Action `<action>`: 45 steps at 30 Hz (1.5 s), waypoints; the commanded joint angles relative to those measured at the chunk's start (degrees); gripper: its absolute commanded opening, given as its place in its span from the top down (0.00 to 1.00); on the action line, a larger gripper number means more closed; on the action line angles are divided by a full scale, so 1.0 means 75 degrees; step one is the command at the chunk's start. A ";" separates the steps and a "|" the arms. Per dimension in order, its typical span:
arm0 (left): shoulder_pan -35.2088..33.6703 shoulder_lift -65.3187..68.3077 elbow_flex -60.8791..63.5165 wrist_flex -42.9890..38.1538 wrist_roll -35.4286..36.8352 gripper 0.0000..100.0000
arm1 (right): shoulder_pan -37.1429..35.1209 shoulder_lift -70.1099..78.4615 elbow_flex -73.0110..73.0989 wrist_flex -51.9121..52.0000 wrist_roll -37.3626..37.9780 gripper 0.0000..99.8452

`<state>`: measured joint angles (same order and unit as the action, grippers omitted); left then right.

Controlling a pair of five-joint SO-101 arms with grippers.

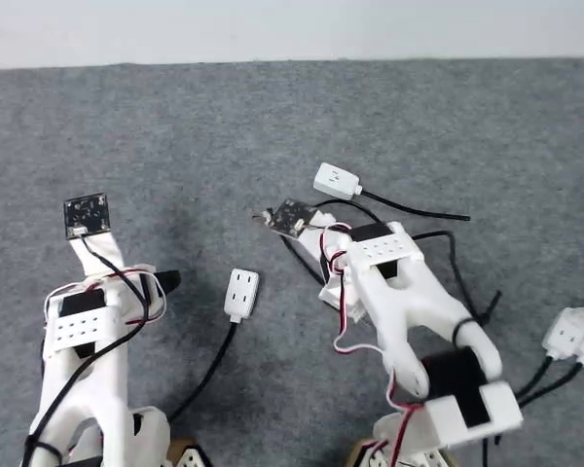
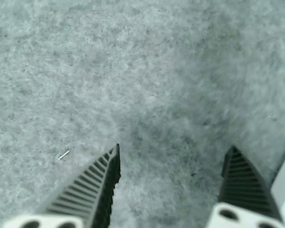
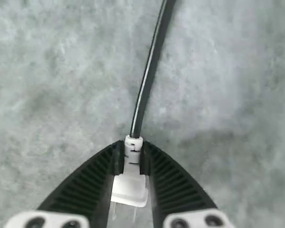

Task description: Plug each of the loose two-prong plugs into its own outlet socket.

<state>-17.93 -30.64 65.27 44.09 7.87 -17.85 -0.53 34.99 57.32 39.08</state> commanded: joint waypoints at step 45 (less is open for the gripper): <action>0.2438 -0.0023 -0.0240 0.2403 -0.6388 0.99 | -0.3077 -0.5503 0.2227 -0.2151 -0.5603 0.99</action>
<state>1.93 -23.43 61.85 67.65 -47.69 -42.90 -40.53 52.57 44.22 -0.13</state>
